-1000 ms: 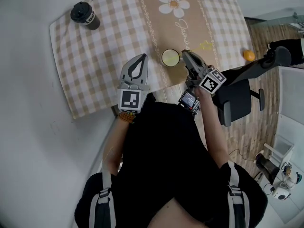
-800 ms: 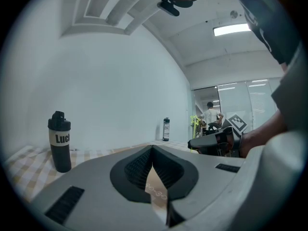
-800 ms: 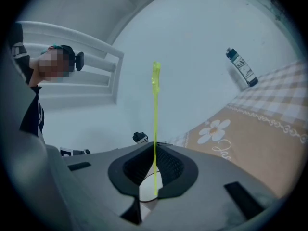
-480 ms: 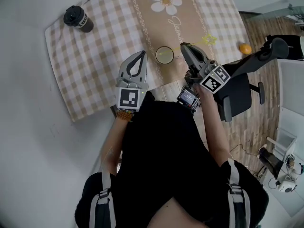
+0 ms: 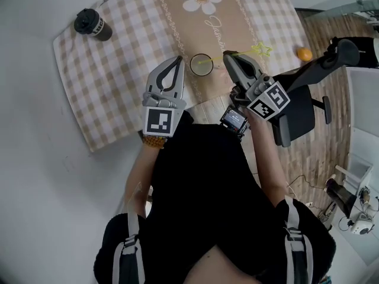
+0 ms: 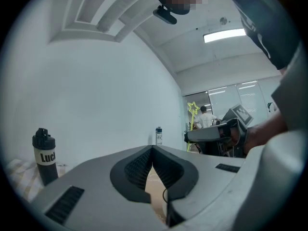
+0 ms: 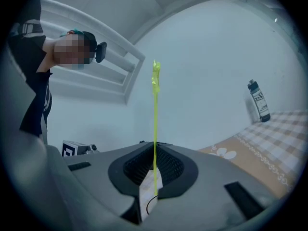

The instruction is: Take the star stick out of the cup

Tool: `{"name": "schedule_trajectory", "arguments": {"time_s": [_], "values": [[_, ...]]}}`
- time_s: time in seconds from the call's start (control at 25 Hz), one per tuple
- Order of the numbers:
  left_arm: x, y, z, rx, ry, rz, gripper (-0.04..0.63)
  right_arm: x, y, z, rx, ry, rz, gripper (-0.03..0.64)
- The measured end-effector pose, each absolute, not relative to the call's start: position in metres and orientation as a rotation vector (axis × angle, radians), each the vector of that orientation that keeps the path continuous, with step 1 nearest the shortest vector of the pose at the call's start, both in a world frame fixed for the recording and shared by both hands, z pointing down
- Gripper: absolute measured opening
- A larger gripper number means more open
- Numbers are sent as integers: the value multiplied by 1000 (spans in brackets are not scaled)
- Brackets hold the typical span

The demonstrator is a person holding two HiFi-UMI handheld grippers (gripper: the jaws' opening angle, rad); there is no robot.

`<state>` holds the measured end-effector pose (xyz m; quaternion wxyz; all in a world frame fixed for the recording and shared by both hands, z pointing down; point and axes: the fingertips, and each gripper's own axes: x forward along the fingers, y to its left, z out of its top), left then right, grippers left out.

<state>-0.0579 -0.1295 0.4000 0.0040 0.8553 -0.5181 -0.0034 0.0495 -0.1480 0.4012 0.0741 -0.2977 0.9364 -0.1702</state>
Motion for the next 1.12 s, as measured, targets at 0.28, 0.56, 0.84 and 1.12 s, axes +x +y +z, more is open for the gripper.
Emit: {"name": "schedule_trajectory", "arguments": {"time_s": [0.28,0.56,0.84,1.12], "values": [[-55,-130,395,2695,-1637,-14,-6,35,-134,400,-961,2934,-321,11],[-53,-123,396,2688,-1637,-21,-6,20,-124,399,-959,3021,-192,12],[-55,-119,403,2669,-1643,-3,-6,11,-121,404,-980,3030,-215,12],[-57,-117,408,2650,-1653,-3,-6,1,-119,419,-1059,3079,-201,12]]}}
